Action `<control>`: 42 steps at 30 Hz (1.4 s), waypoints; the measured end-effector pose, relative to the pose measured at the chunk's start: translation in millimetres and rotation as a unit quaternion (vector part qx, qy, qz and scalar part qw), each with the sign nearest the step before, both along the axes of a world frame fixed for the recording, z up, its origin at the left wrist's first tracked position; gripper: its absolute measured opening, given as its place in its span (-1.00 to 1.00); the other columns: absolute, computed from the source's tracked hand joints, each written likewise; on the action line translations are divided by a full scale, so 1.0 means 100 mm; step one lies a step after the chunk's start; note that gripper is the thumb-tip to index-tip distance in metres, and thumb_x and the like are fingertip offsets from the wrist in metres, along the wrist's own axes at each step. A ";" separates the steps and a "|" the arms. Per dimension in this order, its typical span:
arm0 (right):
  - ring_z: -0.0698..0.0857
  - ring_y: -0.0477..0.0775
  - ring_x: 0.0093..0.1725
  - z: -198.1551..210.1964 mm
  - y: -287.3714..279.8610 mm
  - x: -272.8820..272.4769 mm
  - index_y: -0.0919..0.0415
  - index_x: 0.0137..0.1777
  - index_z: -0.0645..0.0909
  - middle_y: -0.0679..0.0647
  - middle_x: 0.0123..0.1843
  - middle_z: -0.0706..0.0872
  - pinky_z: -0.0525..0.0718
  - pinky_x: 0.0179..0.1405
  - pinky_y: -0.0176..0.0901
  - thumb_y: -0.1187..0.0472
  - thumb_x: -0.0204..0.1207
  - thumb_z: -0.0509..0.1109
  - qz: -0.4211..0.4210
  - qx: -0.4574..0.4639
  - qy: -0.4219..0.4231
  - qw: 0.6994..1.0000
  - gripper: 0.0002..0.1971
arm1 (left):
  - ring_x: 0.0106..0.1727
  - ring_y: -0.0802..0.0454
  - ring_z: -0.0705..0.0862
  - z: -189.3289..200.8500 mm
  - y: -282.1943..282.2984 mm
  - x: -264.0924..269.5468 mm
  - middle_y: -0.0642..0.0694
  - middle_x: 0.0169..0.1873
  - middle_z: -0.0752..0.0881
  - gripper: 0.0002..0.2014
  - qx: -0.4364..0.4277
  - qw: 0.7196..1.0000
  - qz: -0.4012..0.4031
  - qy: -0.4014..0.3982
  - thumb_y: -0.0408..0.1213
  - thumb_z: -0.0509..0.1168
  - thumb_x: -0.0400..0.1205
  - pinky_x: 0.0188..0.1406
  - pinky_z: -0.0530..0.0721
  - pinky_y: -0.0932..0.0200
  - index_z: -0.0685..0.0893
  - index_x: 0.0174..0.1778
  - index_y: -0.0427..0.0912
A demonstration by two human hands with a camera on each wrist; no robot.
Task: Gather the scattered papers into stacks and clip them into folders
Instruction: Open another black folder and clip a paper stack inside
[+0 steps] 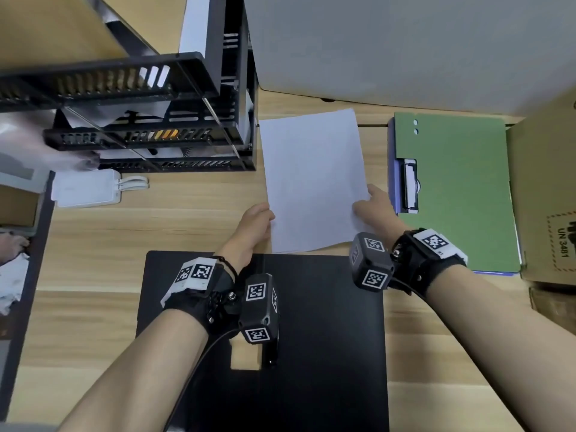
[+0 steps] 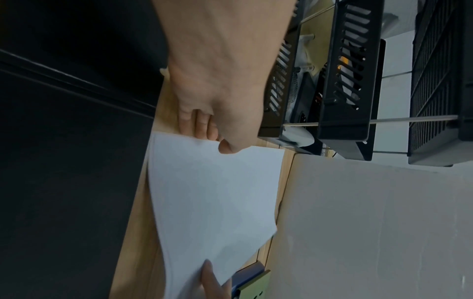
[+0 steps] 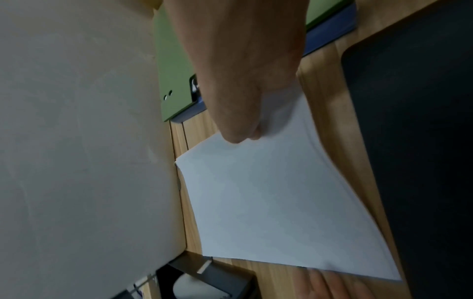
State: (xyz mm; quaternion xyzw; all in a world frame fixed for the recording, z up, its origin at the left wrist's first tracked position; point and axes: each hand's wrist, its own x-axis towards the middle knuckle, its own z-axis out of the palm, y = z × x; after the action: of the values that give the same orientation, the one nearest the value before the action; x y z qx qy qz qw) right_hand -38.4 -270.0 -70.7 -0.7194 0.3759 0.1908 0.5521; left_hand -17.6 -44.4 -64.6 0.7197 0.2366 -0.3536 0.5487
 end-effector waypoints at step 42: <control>0.66 0.18 0.35 1.11 0.79 -1.82 0.30 0.33 0.57 0.16 0.34 0.69 0.50 0.47 0.22 -0.33 0.52 0.19 0.053 0.010 -0.206 0.977 -0.30 | 0.14 0.13 0.71 1.08 0.88 -1.25 0.05 0.17 0.74 -0.69 -0.142 0.954 -0.089 -0.248 -0.39 0.04 0.76 0.00 0.66 0.38 0.64 0.26 -0.09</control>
State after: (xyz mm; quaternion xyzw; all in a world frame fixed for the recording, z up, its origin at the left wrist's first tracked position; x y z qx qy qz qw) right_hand -220.3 -191.1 40.5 -0.7566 0.2130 0.0710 0.6141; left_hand -142.3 43.2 43.2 0.7176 -0.0247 -0.2411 0.6529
